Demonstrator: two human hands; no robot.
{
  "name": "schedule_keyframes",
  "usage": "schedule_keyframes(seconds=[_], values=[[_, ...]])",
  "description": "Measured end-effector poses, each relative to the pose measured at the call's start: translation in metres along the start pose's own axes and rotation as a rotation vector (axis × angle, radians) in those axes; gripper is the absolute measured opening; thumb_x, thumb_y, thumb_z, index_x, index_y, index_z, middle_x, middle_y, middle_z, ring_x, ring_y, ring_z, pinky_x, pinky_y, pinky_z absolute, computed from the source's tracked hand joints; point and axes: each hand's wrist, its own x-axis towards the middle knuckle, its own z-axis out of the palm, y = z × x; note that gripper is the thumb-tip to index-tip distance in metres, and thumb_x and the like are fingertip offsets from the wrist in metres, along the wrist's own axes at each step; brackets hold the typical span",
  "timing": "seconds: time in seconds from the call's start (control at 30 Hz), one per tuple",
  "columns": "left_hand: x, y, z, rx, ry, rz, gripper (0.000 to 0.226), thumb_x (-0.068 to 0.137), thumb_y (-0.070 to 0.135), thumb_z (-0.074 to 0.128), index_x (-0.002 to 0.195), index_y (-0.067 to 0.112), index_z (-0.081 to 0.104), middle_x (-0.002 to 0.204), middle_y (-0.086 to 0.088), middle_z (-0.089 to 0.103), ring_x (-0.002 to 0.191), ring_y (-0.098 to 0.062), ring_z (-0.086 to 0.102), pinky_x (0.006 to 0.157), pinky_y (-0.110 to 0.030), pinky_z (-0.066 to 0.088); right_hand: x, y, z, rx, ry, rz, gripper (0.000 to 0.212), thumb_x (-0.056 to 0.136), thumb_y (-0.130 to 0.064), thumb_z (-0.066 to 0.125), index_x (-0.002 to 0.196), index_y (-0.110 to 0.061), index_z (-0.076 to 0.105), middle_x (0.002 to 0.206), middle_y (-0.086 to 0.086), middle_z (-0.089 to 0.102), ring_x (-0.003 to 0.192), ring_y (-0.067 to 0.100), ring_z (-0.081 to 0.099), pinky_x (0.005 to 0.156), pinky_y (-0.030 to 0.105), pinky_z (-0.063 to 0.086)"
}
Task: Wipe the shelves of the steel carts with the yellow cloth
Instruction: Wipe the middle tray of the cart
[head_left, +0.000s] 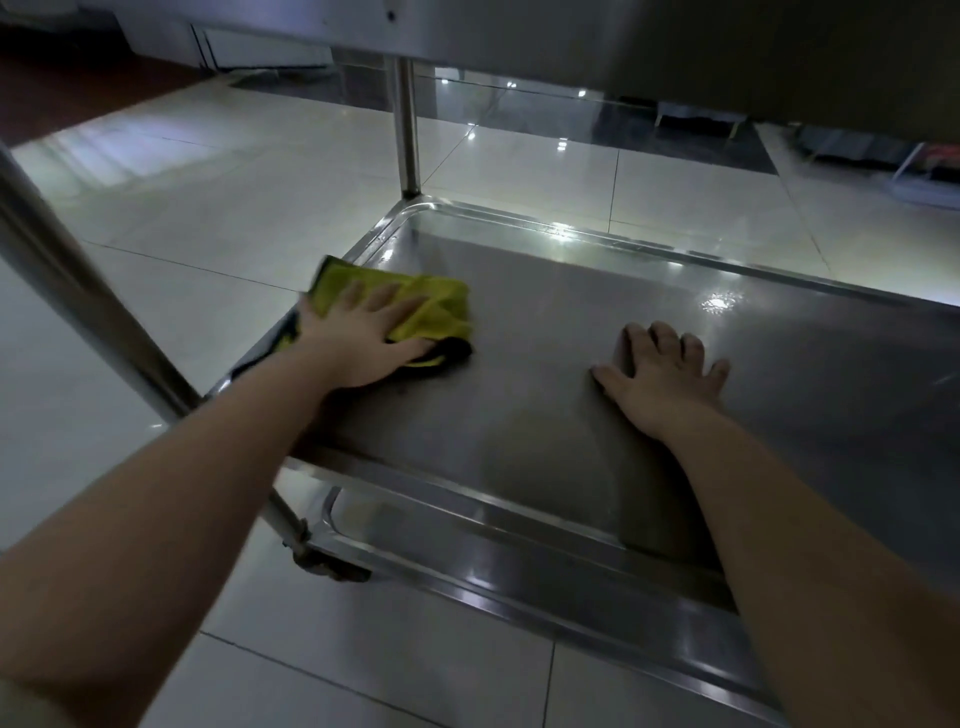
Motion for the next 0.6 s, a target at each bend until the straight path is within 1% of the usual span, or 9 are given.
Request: schedule_keyframes(seconds=[0.07,0.13,0.2,0.23,0.27,0.33,0.4,0.5,0.6], values=[[-0.017,-0.032,0.004,-0.008,0.023,-0.070,0.080,0.064,0.095,0.008,0.137,0.067,-0.008,0.160,0.022,-0.001,0.149,-0.021,-0.005,0.109,-0.070,-0.002,-0.002,-0.002,-0.004,0.017,0.013,-0.007,0.081,0.077,-0.079,0.025,0.146,-0.038,0.020,0.160,-0.005,0.010,0.146,0.029,0.004,0.112,0.064,-0.001],[-0.029,-0.040,0.008,0.016,0.060,-0.075,0.084,0.060,0.097,-0.001,0.137,0.066,-0.011,0.160,0.021,0.000,0.149,-0.022,-0.005,0.109,-0.069,-0.002,-0.007,-0.003,-0.011,0.059,0.036,-0.023,0.072,0.083,-0.073,0.038,0.144,-0.036,0.031,0.158,-0.003,0.020,0.145,0.030,0.012,0.113,0.064,0.001],[-0.031,-0.034,0.008,0.025,0.064,-0.080,0.084,0.062,0.095,-0.002,0.139,0.064,-0.010,0.161,0.019,0.000,0.149,-0.023,-0.005,0.109,-0.069,-0.004,-0.018,0.000,-0.019,0.078,0.036,-0.058,0.066,0.084,-0.070,0.046,0.141,-0.038,0.037,0.155,-0.004,0.028,0.143,0.029,0.018,0.113,0.065,0.002],[-0.032,-0.031,0.006,0.021,0.058,-0.086,0.082,0.065,0.093,0.000,0.140,0.063,-0.010,0.161,0.018,-0.001,0.149,-0.024,-0.005,0.109,-0.068,-0.005,-0.026,0.005,-0.022,0.053,0.012,-0.085,0.066,0.083,-0.072,0.045,0.141,-0.040,0.036,0.155,-0.005,0.029,0.143,0.029,0.019,0.112,0.066,0.002],[-0.032,-0.029,0.005,0.019,0.053,-0.089,0.079,0.068,0.091,0.003,0.141,0.062,-0.009,0.161,0.018,-0.001,0.149,-0.024,-0.006,0.109,-0.068,-0.005,-0.035,0.013,-0.025,0.015,-0.019,-0.110,0.067,0.082,-0.075,0.042,0.141,-0.043,0.034,0.155,-0.006,0.028,0.143,0.030,0.019,0.111,0.067,0.003],[-0.033,-0.028,0.005,0.018,0.052,-0.096,0.074,0.074,0.088,0.008,0.141,0.062,-0.008,0.161,0.017,-0.001,0.149,-0.024,-0.006,0.109,-0.069,-0.006,-0.056,0.034,-0.026,-0.031,-0.054,-0.130,0.071,0.078,-0.081,0.028,0.141,-0.048,0.027,0.157,-0.007,0.023,0.141,0.032,0.020,0.112,0.067,0.011],[-0.034,-0.026,0.004,0.014,0.039,-0.112,0.071,0.076,0.087,0.010,0.140,0.064,-0.010,0.161,0.017,-0.002,0.149,-0.026,-0.007,0.109,-0.070,-0.006,-0.074,0.055,-0.026,-0.030,-0.050,-0.084,0.074,0.074,-0.083,0.015,0.142,-0.053,0.020,0.159,-0.007,0.018,0.140,0.036,0.019,0.111,0.065,0.018],[-0.038,0.002,0.004,-0.010,0.001,-0.102,0.067,0.077,0.085,0.013,0.135,0.068,-0.014,0.161,0.016,-0.005,0.148,-0.030,-0.007,0.105,-0.074,-0.006,-0.086,0.065,-0.017,-0.116,-0.041,-0.024,0.070,0.077,-0.081,0.001,0.143,-0.058,0.005,0.162,-0.009,0.006,0.143,0.039,0.011,0.110,0.067,0.014],[-0.042,0.076,0.007,-0.027,0.004,0.047,0.066,0.080,0.083,0.020,0.136,0.067,-0.012,0.162,0.015,-0.005,0.148,-0.033,-0.006,0.102,-0.078,-0.004,-0.087,0.059,-0.012,-0.138,-0.026,-0.023,0.071,0.077,-0.079,-0.005,0.144,-0.056,0.001,0.162,-0.008,0.004,0.143,0.040,0.009,0.109,0.070,0.010]])
